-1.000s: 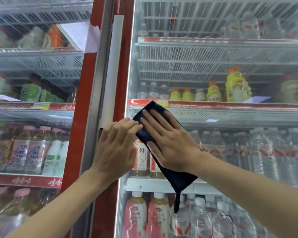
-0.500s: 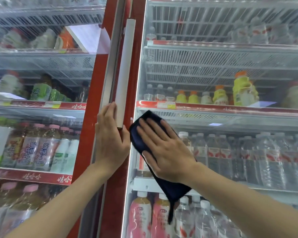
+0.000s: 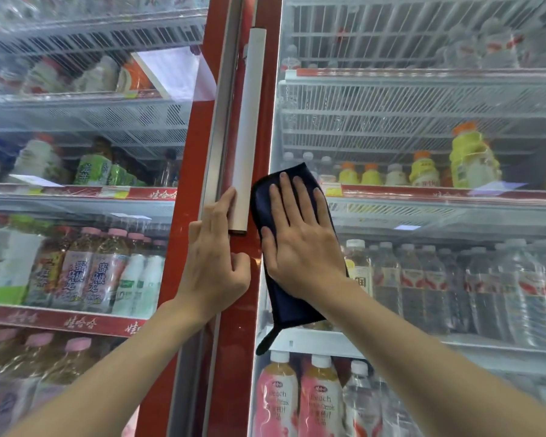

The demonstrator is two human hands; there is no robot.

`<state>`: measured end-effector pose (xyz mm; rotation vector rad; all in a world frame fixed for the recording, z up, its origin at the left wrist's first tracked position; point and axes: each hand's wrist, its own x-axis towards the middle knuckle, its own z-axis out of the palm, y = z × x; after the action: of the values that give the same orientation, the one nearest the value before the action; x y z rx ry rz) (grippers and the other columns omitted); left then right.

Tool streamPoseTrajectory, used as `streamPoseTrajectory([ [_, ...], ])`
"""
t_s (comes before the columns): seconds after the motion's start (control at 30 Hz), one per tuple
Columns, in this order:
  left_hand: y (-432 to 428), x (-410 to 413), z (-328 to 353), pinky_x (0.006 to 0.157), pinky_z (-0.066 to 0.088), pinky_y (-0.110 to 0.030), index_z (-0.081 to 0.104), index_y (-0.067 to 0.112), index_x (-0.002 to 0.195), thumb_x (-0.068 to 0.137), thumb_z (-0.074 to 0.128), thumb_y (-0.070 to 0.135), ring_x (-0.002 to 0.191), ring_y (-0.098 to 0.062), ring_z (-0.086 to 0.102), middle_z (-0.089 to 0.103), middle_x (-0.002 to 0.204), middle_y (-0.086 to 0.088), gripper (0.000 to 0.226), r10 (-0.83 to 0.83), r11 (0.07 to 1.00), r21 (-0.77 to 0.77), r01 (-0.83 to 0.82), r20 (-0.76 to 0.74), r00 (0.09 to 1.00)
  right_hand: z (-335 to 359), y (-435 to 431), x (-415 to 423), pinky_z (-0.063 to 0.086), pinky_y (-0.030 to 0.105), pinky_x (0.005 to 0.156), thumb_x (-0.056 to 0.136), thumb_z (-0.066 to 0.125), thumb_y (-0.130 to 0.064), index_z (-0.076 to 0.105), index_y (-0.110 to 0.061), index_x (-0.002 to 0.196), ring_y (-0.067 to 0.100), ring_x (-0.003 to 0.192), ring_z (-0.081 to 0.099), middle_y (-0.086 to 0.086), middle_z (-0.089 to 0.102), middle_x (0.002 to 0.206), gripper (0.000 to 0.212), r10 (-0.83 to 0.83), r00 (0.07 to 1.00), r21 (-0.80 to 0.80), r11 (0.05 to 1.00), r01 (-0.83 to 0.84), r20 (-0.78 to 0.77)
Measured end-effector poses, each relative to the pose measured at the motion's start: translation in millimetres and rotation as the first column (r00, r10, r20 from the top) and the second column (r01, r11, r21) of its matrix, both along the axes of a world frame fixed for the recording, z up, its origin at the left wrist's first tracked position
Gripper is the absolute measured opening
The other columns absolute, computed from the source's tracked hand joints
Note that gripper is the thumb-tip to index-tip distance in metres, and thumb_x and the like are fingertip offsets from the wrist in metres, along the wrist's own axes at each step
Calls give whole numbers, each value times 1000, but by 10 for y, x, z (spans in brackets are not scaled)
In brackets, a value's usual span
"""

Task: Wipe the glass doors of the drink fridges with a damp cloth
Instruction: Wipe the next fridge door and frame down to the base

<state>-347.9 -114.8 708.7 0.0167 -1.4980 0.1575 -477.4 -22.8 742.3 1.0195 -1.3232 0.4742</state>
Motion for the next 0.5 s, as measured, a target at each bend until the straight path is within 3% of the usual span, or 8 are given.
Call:
streamPoseTrajectory([
  [0.13, -13, 20, 1, 119, 31, -39, 27, 9, 155, 71, 53, 3, 137, -12, 39, 40, 145, 2, 88, -66, 998, 16, 66, 55, 996, -279, -62, 100, 7, 53, 129, 103, 30, -42, 23, -4, 162, 31, 159, 11, 18, 16, 171, 70, 56, 996, -36, 998, -54, 72],
  [0.27, 5, 172, 1, 120, 28, -21, 27, 9, 155, 71, 54, 1, 143, -12, 37, 37, 146, 7, 89, -120, 993, 31, 116, 175, 977, -598, -133, 189, -1, 50, 129, 105, 29, -41, 17, -5, 163, 28, 160, 2, 16, 7, 172, 69, 96, 985, -12, 995, -96, 140],
  [0.37, 56, 277, -125, 118, 33, -29, 34, 8, 150, 71, 53, 0, 137, -16, 42, 42, 144, -3, 82, -33, 999, 47, 27, 125, 992, -626, -35, 249, -11, 46, 127, 103, 22, -41, 4, -9, 164, 22, 160, -12, 10, -7, 173, 72, 138, 963, 100, 981, -165, 233],
  [0.43, 139, 281, -308, 115, 32, -24, 41, 3, 141, 70, 51, -3, 131, -11, 41, 43, 136, -7, 71, -3, 998, 62, 2, 11, 1000, -565, 113, 293, -16, 41, 126, 96, 21, -36, -1, -15, 165, 14, 157, -22, 3, -15, 173, 75, 237, 913, 183, 933, -309, 333],
  [0.5, 311, 210, -524, 109, 33, -16, 47, 1, 131, 71, 48, -8, 124, -2, 41, 43, 128, -1, 61, -81, 993, 80, 85, -45, 996, -467, 278, 300, -15, 35, 127, 86, 25, -28, 7, -19, 165, 5, 156, -20, -5, -10, 173, 82, 408, 745, 185, 801, -569, 528],
])
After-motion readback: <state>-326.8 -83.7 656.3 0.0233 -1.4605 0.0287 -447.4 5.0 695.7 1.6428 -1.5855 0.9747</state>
